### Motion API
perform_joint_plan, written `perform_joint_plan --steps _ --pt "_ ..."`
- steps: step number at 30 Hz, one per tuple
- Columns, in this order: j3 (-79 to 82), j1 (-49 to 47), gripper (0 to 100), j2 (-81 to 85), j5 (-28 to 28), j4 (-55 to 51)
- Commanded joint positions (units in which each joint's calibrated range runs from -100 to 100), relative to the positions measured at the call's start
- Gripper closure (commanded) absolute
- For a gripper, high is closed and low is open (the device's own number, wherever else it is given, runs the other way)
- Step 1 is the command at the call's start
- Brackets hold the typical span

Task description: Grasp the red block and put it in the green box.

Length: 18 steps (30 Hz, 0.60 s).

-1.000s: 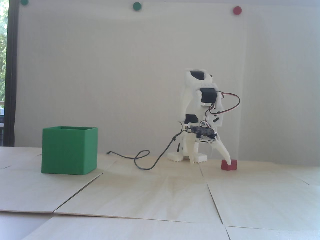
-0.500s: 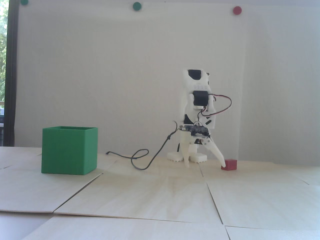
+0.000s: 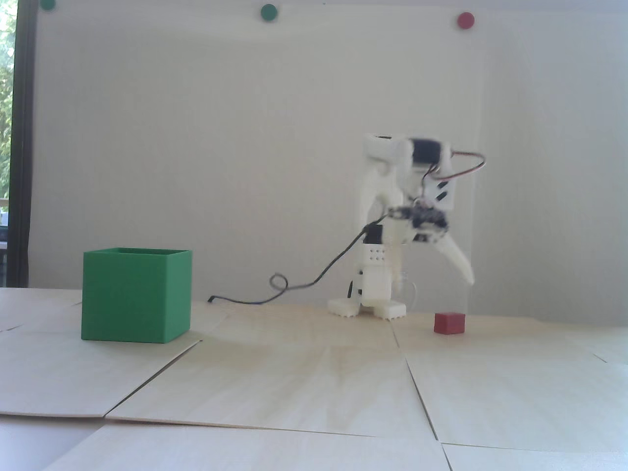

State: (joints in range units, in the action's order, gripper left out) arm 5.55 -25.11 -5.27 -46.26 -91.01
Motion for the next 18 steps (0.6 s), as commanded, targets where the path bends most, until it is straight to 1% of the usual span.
perform_joint_plan --steps 1,3,9,12,15,17,18 --pt "-20.3 -4.4 57 -5.3 -0.3 -8.5" --pt "-22.7 -5.6 57 -8.4 0.0 -8.2" --pt "-22.3 -7.9 57 -17.9 0.1 -8.2" --pt "-18.2 -8.7 65 -20.8 -0.3 -8.2" --pt "-14.6 -9.4 77 -20.2 -0.7 -7.5" --pt "-12.6 -10.4 83 -17.8 -3.0 -8.1" --pt "-10.1 -10.6 86 -14.0 -5.1 -8.1"
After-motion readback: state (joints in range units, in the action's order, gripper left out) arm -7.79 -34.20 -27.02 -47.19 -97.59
